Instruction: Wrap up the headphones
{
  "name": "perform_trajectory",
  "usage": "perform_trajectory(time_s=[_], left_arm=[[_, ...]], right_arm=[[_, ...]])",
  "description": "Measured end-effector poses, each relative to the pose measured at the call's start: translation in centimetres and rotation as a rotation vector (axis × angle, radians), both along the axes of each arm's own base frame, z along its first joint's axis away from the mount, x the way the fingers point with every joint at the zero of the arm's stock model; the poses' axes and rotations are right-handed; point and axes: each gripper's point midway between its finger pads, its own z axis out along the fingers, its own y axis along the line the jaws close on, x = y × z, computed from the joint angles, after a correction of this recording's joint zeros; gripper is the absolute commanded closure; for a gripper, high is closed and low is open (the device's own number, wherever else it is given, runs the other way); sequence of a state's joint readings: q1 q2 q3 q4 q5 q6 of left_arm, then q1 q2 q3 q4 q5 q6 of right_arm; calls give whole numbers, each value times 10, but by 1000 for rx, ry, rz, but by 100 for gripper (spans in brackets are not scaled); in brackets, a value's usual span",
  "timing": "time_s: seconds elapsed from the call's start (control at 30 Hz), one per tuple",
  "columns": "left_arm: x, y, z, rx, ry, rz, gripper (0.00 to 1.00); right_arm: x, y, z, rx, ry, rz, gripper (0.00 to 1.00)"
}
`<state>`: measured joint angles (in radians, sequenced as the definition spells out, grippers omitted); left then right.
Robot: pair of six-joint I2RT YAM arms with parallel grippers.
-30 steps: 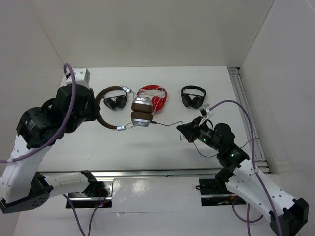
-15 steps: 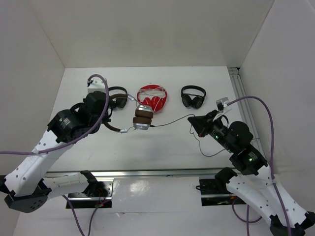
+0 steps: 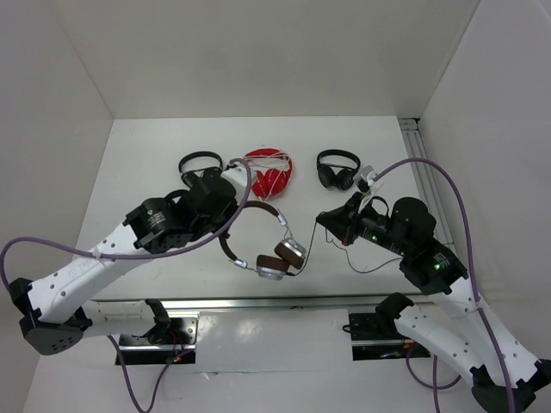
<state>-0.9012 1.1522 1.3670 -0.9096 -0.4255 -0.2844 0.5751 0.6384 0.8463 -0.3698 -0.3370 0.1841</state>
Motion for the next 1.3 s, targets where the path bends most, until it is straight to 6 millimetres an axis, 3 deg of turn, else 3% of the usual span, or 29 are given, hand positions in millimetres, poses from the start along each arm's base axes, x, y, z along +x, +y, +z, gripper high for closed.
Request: perform_trajectory(time_s=[0.1,0.43,0.7,1.03,1.3], left_arm=[[-10,-17,-5,4,29,-95,100],[-20,-47,-28,21,119,-231,100],[-26,-58,-31,-3,155,-288,100],[-40,-72,-30,-51,197,-386,100],[-58,-82,-27,-68,213,-483,100]], right_arm=[[-3,2,0,-1,-4,23,100],[-3,10,-4,-7,12,65,99],[-3,17,-14,-5,39,102,89],[-3,25,-8,42,17,129,71],[6,30,-12,64,3,123,71]])
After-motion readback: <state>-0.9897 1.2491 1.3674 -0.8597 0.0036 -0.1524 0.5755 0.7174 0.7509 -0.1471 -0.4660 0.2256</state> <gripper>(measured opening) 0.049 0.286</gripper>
